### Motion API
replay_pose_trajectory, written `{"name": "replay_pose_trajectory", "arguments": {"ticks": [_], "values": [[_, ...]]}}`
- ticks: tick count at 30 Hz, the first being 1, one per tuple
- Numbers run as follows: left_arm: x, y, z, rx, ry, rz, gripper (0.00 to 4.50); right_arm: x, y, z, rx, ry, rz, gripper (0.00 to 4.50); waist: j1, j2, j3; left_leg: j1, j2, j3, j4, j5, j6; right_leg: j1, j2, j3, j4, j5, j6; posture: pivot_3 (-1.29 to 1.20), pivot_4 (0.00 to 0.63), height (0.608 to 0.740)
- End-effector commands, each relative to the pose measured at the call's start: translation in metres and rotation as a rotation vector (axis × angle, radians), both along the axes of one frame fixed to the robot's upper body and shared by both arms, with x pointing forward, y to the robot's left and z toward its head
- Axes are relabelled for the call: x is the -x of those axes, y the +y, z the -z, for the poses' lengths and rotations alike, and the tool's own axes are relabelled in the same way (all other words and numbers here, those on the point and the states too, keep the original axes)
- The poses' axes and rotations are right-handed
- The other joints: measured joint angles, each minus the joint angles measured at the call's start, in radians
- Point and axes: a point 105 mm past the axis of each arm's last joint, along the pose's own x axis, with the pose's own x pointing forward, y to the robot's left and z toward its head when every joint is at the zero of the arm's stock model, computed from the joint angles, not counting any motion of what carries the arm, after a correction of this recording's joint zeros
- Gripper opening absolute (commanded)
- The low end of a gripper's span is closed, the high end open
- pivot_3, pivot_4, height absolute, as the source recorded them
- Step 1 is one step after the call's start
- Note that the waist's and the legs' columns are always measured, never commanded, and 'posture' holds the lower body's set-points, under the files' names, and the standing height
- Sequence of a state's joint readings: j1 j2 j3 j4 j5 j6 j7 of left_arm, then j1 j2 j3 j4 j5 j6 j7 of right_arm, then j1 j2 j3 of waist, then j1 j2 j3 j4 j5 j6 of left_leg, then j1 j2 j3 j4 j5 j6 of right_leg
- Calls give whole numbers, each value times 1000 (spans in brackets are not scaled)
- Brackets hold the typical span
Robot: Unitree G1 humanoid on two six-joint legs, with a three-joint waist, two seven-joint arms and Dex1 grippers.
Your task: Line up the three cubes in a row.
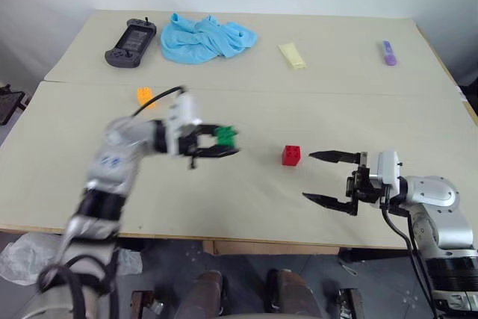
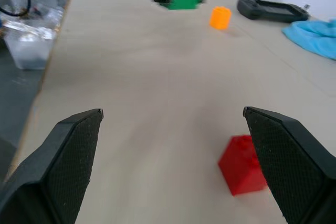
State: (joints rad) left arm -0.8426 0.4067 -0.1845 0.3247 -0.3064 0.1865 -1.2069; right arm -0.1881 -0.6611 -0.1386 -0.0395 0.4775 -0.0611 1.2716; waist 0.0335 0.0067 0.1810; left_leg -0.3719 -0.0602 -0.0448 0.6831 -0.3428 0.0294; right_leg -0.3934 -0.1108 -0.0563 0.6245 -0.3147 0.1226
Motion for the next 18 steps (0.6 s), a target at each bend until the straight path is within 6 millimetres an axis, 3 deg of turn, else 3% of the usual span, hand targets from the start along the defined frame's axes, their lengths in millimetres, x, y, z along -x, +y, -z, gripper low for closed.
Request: {"name": "replay_pose_trajectory", "arguments": {"ticks": [1,5,8,18], "values": [[-21,-20,31,-131,24,-22,1527,4,-18,-11,14,-56,81,4500,-10,0,0,0,0,2,0,0,1,0,0,0,0,0,0,0,150,740],[-25,-26,63,-250,39,22,1527,9,-26,-11,26,-67,134,4500,-21,-1,1,1,3,6,-2,0,1,-1,2,1,-1,0,1,0,150,740],[-34,-25,66,-219,61,-22,1527,15,-29,-12,18,-74,167,4500,-17,-3,2,0,4,5,-1,1,-1,-2,2,0,0,0,1,0,150,740],[-47,7,74,-226,79,-118,1527,30,-29,-7,2,-61,226,4500,-4,-5,3,0,1,4,1,1,0,-2,0,1,1,1,2,0,150,740]]}}
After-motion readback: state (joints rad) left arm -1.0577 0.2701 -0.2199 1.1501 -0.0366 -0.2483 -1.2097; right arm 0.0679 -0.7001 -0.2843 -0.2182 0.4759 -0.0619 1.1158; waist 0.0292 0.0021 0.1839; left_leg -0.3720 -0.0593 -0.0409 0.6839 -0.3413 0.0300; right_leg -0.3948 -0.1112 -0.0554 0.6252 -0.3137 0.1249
